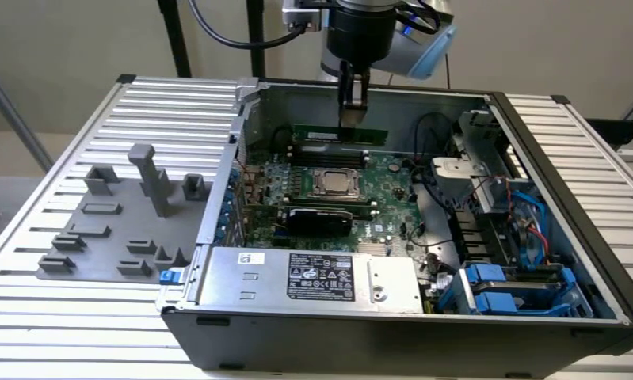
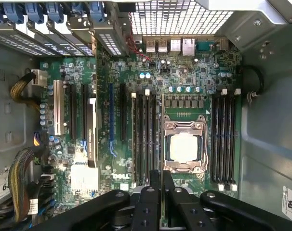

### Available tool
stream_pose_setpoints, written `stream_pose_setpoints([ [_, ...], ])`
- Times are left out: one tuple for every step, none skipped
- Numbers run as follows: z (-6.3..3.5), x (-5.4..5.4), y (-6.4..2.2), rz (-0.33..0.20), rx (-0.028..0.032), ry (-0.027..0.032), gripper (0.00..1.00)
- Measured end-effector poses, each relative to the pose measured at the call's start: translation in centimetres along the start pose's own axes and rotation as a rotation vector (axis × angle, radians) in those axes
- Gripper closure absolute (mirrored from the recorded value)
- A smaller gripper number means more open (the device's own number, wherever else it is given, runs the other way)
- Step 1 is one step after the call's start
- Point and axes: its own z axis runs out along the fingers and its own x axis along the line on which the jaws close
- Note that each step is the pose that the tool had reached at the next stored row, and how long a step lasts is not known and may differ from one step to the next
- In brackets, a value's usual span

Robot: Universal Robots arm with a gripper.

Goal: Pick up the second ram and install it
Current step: 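Insert the second ram into the second slot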

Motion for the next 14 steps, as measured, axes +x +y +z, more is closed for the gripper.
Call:
stream_pose_setpoints([
  [0.00,0.0,0.00,0.000,0.0000,0.0000,1.00],
  [0.00,0.0,0.00,0.000,0.0000,0.0000,1.00],
  [0.00,0.0,0.00,0.000,0.0000,-0.0001,1.00],
  [0.00,0.0,0.00,0.000,0.0000,0.0000,1.00],
  [0.06,0.0,0.00,0.000,0.0001,-0.0002,1.00],
  [0.24,0.0,0.01,0.000,0.0002,-0.0003,1.00],
  [0.41,0.0,0.03,0.000,0.0002,-0.0002,1.00],
  [0.60,0.0,0.05,0.000,0.0001,-0.0001,1.00],
  [0.77,0.0,0.07,0.000,0.0002,-0.0001,1.00],
  [0.96,0.0,0.09,0.000,0.0001,0.0000,1.00],
  [1.14,0.0,0.12,0.000,0.0001,0.0000,1.00],
  [1.33,0.0,0.15,0.000,0.0001,0.0000,1.00],
  [1.51,0.0,0.18,0.000,0.0001,0.0000,1.00],
  [1.69,0.0,0.21,0.000,0.0002,-0.0001,1.00],
])
